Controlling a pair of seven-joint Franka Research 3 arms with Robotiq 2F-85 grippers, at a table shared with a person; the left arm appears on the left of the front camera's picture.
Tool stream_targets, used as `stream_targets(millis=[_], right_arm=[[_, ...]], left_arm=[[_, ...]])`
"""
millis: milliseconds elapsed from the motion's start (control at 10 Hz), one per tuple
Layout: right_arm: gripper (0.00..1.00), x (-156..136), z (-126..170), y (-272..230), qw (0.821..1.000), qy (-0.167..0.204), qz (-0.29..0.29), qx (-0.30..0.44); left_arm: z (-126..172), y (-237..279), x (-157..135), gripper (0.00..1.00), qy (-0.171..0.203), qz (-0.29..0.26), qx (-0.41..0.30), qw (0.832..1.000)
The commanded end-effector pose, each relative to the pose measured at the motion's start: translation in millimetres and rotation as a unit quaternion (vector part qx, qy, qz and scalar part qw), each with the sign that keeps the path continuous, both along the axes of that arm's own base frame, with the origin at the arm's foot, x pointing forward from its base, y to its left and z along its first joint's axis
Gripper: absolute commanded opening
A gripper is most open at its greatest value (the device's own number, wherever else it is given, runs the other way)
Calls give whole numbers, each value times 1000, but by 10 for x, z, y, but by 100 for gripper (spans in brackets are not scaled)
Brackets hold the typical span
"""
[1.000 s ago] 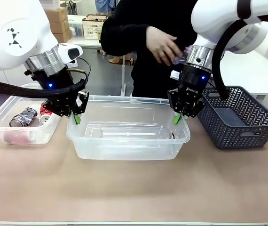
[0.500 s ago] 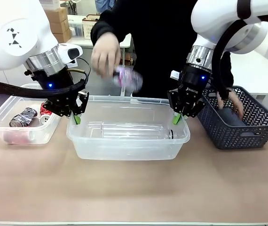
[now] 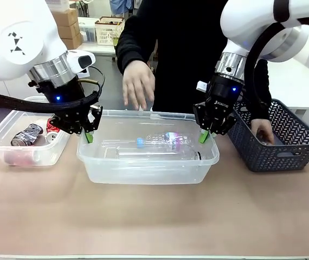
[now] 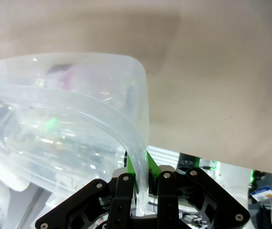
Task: Sort the waste into each basket.
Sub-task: Offer the picked Organizing box to the human.
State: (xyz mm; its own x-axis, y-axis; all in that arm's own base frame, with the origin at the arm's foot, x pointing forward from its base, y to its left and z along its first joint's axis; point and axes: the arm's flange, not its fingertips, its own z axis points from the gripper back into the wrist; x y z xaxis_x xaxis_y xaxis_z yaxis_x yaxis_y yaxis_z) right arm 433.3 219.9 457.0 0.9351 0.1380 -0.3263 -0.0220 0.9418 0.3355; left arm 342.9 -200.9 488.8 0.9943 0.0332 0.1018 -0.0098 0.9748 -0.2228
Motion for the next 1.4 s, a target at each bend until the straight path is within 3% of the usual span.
stream_targets(millis=[0,1300], right_arm=[[0,-16,47,-30,1000,-3,10,7],[0,-16,47,-30,1000,-3,10,7]], left_arm=[[-11,29,-18,0,-1,12,-3,1000],[-11,29,-18,0,-1,12,-3,1000]])
